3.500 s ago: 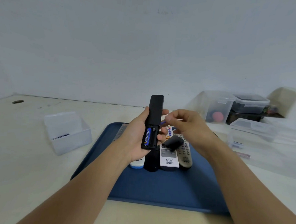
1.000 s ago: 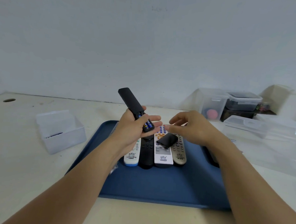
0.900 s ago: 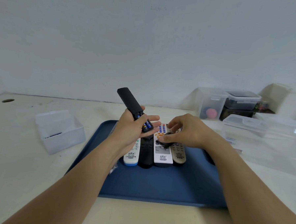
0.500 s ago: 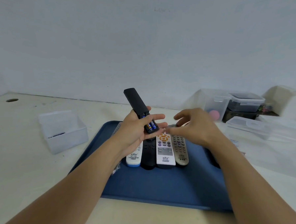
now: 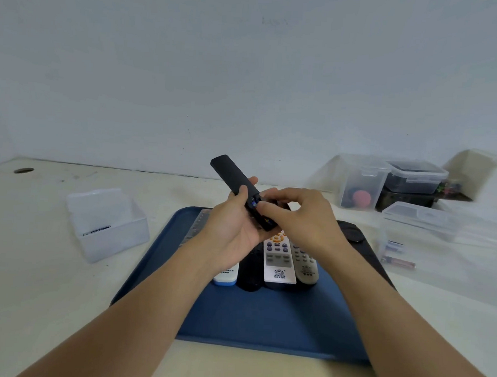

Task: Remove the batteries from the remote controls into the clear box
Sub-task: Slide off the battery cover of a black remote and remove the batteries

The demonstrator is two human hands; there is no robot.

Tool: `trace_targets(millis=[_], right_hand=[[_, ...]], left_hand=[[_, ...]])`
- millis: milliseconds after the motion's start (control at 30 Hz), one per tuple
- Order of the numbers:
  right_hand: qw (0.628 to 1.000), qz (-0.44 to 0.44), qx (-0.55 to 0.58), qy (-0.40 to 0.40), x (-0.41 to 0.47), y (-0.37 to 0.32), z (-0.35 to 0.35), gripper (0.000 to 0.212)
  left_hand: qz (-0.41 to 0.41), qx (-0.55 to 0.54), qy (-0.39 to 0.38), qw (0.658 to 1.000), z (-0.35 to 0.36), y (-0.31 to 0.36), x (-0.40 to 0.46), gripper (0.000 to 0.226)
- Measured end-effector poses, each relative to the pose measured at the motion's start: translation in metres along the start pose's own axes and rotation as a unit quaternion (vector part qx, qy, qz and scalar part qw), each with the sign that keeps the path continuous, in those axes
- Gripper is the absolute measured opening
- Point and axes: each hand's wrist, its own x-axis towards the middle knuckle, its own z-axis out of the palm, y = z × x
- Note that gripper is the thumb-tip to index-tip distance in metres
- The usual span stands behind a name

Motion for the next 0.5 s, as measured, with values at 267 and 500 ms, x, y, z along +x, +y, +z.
trace_targets(millis=[267, 500], right_hand=[[0.999, 0.023, 0.029, 0.037, 0.0013, 0.0050, 0.0034, 0.010], [0.979, 0.131, 0.158, -0.013, 0.0002, 0.0039, -0.0021, 0.021]], left_hand=[[0.003, -0.003, 0.019, 1.000, 0.0035, 0.0010, -0.0024, 0.032], [0.018, 0.093, 0.004, 0.996, 0.0073, 0.0003, -0.0086, 0.034]])
